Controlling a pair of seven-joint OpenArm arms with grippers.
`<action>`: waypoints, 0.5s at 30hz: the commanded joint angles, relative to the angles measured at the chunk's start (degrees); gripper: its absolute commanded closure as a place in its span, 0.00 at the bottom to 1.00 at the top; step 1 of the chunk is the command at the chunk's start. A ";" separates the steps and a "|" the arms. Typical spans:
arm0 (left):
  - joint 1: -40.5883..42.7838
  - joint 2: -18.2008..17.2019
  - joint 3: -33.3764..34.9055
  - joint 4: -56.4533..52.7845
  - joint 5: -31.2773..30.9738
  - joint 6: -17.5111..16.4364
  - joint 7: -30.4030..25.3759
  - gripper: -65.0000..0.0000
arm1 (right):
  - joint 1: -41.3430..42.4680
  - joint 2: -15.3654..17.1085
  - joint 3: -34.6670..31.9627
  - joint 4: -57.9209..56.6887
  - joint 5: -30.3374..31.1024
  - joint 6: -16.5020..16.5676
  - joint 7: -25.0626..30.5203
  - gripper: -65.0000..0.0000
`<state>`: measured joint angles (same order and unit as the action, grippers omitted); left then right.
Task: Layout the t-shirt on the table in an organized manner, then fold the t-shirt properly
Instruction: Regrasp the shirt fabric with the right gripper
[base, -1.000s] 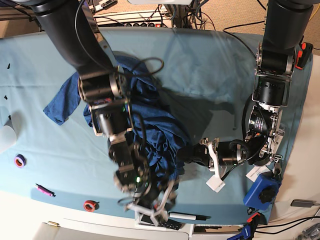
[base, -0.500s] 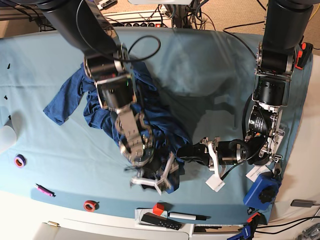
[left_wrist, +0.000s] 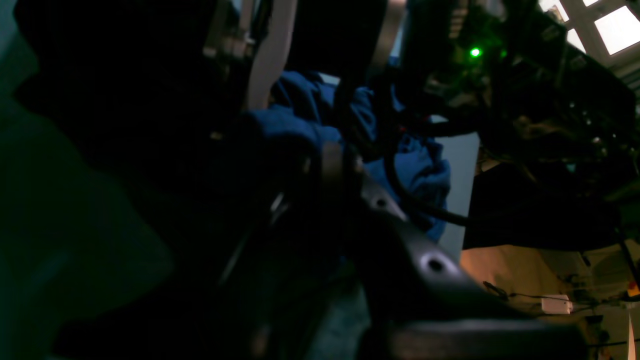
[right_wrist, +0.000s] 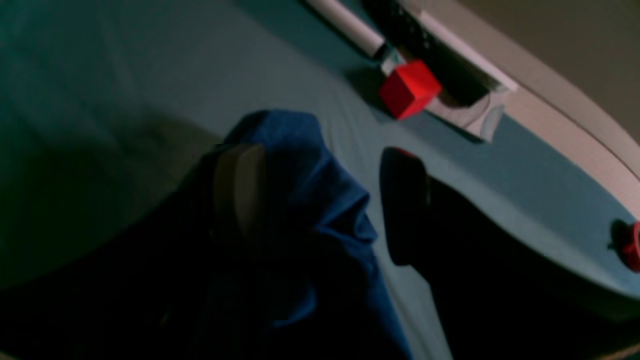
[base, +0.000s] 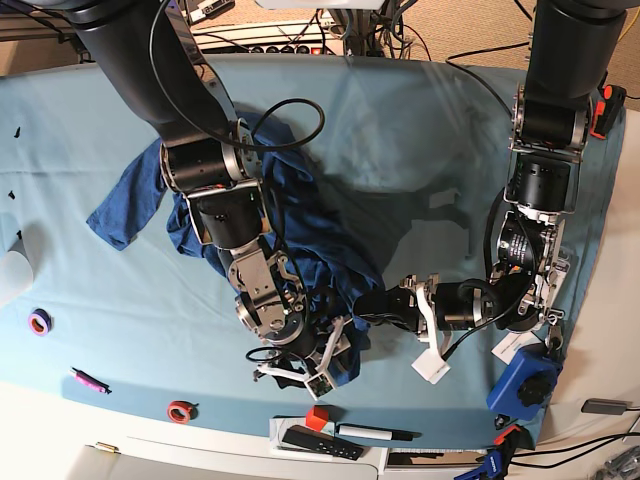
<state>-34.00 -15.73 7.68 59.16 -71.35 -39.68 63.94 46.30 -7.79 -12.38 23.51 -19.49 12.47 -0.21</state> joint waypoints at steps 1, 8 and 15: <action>-2.03 -0.15 -0.37 0.92 -1.77 -0.32 -1.42 1.00 | 2.27 -0.33 0.07 0.90 1.55 -0.22 2.19 0.46; -2.03 -0.15 -0.37 0.92 -1.77 -0.32 -1.42 1.00 | 1.88 -0.33 0.07 0.90 3.61 -0.02 1.99 0.46; -2.03 -0.15 -0.37 0.92 -1.90 -0.32 -1.42 1.00 | 0.81 -0.33 0.07 0.90 3.63 1.90 2.21 0.46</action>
<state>-34.00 -15.70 7.68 59.16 -71.35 -39.68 63.94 44.71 -7.79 -12.38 23.51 -16.40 14.79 0.23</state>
